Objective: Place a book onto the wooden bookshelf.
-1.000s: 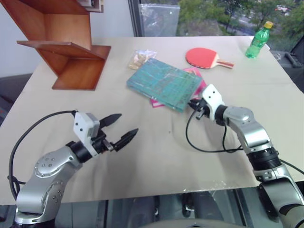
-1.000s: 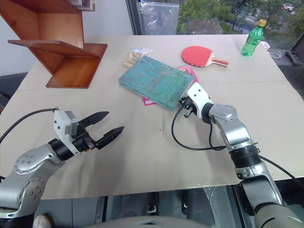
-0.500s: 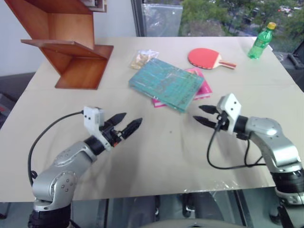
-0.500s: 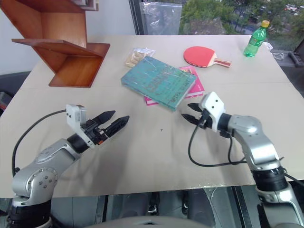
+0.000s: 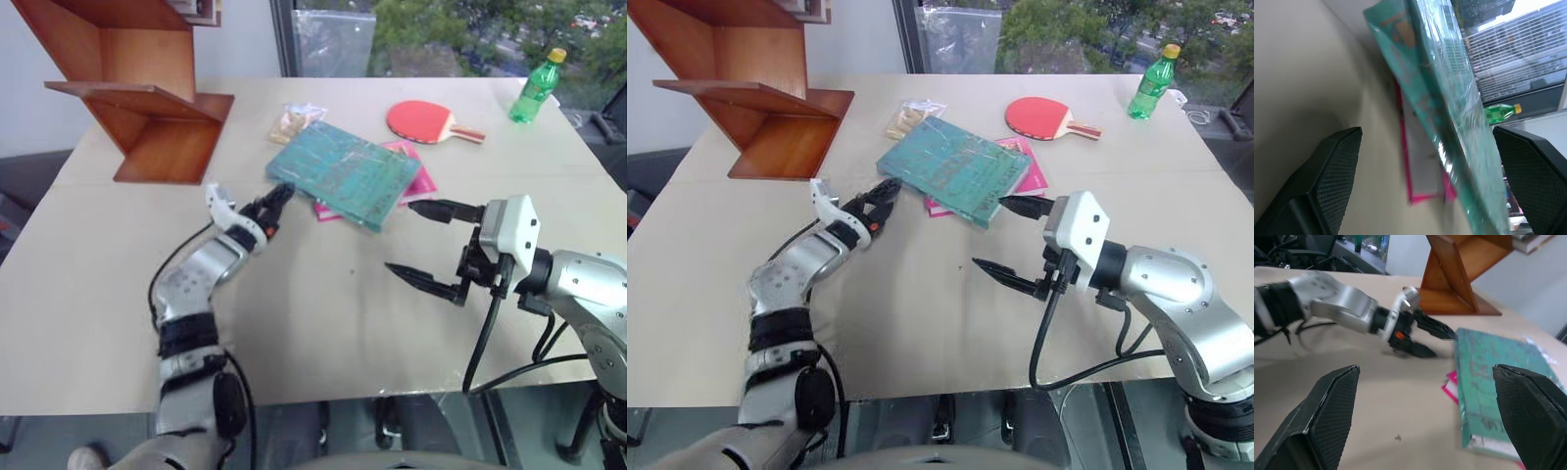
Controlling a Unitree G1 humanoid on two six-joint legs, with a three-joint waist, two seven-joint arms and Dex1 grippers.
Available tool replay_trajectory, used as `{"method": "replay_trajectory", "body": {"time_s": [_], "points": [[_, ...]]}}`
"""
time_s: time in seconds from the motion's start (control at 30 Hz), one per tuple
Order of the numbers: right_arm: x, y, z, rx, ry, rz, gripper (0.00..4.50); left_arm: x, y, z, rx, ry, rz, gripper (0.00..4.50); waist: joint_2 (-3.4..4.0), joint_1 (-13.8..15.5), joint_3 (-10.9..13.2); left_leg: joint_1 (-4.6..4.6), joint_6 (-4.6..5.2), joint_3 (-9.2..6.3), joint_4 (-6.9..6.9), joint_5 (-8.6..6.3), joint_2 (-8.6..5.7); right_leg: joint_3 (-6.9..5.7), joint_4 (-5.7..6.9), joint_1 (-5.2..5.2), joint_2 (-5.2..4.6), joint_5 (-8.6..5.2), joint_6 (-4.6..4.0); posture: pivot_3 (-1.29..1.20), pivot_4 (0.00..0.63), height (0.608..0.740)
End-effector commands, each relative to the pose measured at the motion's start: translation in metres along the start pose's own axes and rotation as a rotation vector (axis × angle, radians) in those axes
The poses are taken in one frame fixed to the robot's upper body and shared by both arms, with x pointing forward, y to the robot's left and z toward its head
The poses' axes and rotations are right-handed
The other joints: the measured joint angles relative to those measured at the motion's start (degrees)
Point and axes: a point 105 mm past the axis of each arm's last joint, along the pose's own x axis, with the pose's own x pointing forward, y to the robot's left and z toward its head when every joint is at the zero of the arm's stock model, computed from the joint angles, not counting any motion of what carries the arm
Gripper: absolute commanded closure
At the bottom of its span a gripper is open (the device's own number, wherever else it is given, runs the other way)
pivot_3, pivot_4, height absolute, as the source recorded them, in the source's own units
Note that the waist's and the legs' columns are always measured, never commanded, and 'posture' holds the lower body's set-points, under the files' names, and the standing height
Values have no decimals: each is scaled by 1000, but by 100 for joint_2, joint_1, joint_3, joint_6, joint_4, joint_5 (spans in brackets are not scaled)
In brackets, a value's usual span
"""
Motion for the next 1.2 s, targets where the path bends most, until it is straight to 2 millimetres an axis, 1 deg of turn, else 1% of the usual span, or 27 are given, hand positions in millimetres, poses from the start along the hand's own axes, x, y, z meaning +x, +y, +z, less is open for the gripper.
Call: {"method": "replay_trajectory", "body": {"time_s": [0.03, 0.17, 0.23, 0.37, 0.47, 0.5, 0.6, 0.67, 0.7, 0.73, 0.77, 0.83, 1.0, 1.07, 1.17, 1.2], "points": [[2, 4, 11, -51, -21, -3, 62, 15, -3, -3, -64, 15, -34, 0, 0, -12, 0, 2, 0, 3, 0, 0, 0, -1, -1, 0, 1, 0, 0, 0, 150, 740], [3, 5, 10, -56, -6, -18, 62, 32, -10, -17, -114, 72, -69, 0, 0, -15, 0, -1, 0, 1, -1, 0, 0, -14, -6, -1, 2, -1, 1, 0, 150, 740], [3, 5, 9, -55, 2, -28, 62, 37, -12, -22, -132, 91, -77, 0, 0, -5, 0, -3, -1, -2, -1, 0, 0, -18, -6, -1, 1, -1, 1, 0, 150, 740], [2, 4, 7, -54, 14, -46, 62, 44, -11, -26, -188, 90, -82, 0, 0, -9, -1, -1, -1, 1, -1, 0, 0, -22, -6, 0, -1, 0, 2, 0, 150, 740], [2, 4, 6, -52, 20, -56, 0, 48, -10, -28, -242, 79, -81, 786, 0, -5, 0, -1, -1, -2, -1, 0, 0, -25, -5, 0, -2, -1, 2, 0, 150, 740], [2, 4, 6, -51, 22, -60, 0, 48, -10, -27, -259, 73, -85, 1211, 0, -7, 0, -1, -1, -2, -1, 0, 0, -25, -5, 0, -2, -1, 3, 0, 150, 740], [1, 4, 5, -49, 26, -68, 0, 46, -8, -25, -297, 59, -83, 2185, 0, -10, -1, -1, -1, -2, -1, 0, 0, -24, -5, 0, -2, -1, 2, 0, 150, 740], [1, 4, 4, -48, 28, -71, 0, 43, -7, -22, -317, 55, -87, 2914, 0, -15, -1, -1, -1, -2, -1, 0, 0, -22, -4, 0, -2, -1, 2, 0, 150, 740], [0, 4, 4, -47, 29, -73, 0, 41, -8, -20, -325, 52, -95, 3432, 0, -19, -1, 1, -1, -1, -1, 0, 1, -20, -4, 0, -3, -1, 2, 0, 150, 740], [0, 4, 3, -46, 29, -73, 0, 39, -9, -17, -333, 48, -105, 3725, 0, -22, -1, 2, -1, 1, -1, 0, 1, -18, -3, 0, -2, -1, 3, 0, 150, 740], [0, 4, 3, -45, 29, -73, 0, 36, -10, -13, -340, 38, -109, 4131, 0, -23, -1, 2, -1, 0, -1, 0, 1, -13, -4, 0, -3, -1, 3, 0, 150, 740], [1, 3, 2, -41, 28, -73, 0, 28, -12, -2, -360, 11, -122, 4131, 0, -28, -1, 1, -1, -1, -1, 0, 2, 0, -4, 0, -3, -1, 3, 0, 150, 740], [5, 0, 2, -31, 13, -69, 0, 9, -19, 15, -352, -32, -136, 4131, -1, -80, 0, 5, -3, -1, -2, 0, 5, 11, -2, -2, -1, 0, 2, 0, 150, 740], [7, -1, 1, -30, 8, -64, 0, 5, -18, 17, -342, -38, -122, 4131, -1, -82, 1, 5, -3, -2, -3, 1, 6, 11, -1, -2, -1, 0, 2, 0, 150, 740], [11, -4, 0, -29, -1, -55, 0, 2, -12, 12, -268, -29, -76, 4131, -1, -81, 0, 6, -3, 0, -3, 1, 4, 11, 0, -2, -1, 0, 2, 0, 150, 740], [12, -5, 0, -30, -3, -53, 0, 2, -12, 10, -243, -23, -69, 3512, -2, -76, 1, 6, -3, 0, -2, 1, 3, 11, 1, -2, -1, 0, 1, 0, 150, 740]]}}
